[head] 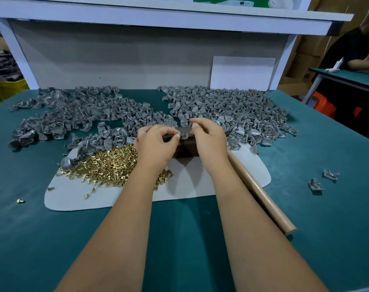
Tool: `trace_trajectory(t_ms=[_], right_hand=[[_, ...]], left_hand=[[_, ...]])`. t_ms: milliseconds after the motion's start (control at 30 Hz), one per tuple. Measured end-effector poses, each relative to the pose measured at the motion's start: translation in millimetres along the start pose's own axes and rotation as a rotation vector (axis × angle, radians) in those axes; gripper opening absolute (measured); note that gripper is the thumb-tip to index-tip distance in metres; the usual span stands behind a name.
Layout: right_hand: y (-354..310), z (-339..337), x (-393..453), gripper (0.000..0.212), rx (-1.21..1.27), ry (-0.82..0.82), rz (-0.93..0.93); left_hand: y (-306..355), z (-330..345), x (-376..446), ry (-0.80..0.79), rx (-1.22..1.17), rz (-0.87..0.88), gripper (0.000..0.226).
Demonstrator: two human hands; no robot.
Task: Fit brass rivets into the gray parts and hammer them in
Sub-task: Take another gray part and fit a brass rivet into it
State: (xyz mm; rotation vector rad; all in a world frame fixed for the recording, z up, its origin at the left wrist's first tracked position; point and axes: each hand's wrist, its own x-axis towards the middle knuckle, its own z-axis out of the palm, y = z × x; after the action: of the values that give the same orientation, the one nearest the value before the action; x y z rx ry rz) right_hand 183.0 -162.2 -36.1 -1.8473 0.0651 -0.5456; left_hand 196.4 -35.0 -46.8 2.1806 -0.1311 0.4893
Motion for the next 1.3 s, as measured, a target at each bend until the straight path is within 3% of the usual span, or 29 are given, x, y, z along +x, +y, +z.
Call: trace_trajectory(t_ms=[167, 433, 600, 800, 1100, 1300], right_hand=[[-2.5, -0.6, 2.1, 0.024, 0.082, 0.023, 0.087], [2.8, 8.3, 5.0, 0.007, -0.209, -0.03, -0.101], [0.8, 13.9, 3.2, 0.02, -0.344, -0.002, -0.152], [1.0, 13.8, -2.9, 0.017, -0.404, 0.041, -0.223], [-11.3, 18.3, 2.7, 0.021, -0.57, 0.051, -0.09], [-3.6, 15.0, -2.9, 0.012, -0.428, 0.035, -0.158]], left_hand=[[0.3, -0.9, 0.0, -0.005, -0.003, -0.004, 0.016], [-2.0, 0.5, 0.9, 0.002, 0.008, 0.007, 0.009], [-3.1, 2.0, 1.2, 0.021, 0.017, -0.001, 0.01], [-4.0, 4.9, 1.1, 0.033, 0.03, -0.027, 0.009], [-4.6, 5.8, 2.3, 0.028, 0.013, -0.045, 0.009], [-4.4, 4.3, 1.1, 0.016, 0.022, -0.013, 0.009]])
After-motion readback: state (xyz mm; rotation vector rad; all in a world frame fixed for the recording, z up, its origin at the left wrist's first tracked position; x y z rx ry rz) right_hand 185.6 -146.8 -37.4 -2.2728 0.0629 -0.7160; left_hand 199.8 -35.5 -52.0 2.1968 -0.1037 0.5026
